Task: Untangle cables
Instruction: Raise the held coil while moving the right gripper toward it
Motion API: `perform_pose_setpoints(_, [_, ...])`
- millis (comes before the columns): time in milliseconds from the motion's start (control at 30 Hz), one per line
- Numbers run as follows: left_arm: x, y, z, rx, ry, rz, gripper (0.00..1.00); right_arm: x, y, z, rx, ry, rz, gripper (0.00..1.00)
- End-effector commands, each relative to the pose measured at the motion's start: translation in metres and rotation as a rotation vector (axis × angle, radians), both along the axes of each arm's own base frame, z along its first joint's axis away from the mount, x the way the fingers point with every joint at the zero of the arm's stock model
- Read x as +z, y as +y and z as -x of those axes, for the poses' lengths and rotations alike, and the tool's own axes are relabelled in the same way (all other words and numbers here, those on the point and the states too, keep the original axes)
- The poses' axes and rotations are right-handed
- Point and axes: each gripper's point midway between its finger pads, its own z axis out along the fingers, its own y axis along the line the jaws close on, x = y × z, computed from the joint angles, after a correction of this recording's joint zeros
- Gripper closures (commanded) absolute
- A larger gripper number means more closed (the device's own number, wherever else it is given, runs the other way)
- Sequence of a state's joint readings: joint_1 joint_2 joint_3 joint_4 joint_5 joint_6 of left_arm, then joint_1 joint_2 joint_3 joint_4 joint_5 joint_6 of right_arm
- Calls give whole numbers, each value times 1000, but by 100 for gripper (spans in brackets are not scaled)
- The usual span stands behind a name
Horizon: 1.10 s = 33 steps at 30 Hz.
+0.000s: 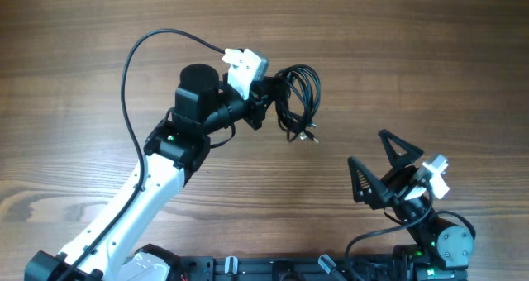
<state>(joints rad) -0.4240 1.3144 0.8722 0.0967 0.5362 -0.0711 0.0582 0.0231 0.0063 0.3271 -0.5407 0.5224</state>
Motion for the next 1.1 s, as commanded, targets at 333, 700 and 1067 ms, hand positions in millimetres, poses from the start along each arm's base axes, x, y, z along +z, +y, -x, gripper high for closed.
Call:
perform_pose_setpoints(333, [63,15,6,-112,2,272,96,10,27,28,163,-165,154,0])
perform_pose_setpoints(700, [57,35,-26,144,130,351,96,14,34,0,199,-17,234,0])
perform_pose_setpoints(1067, [22,78,-58,585,482,567,96,37,69,-50,541,198,226,0])
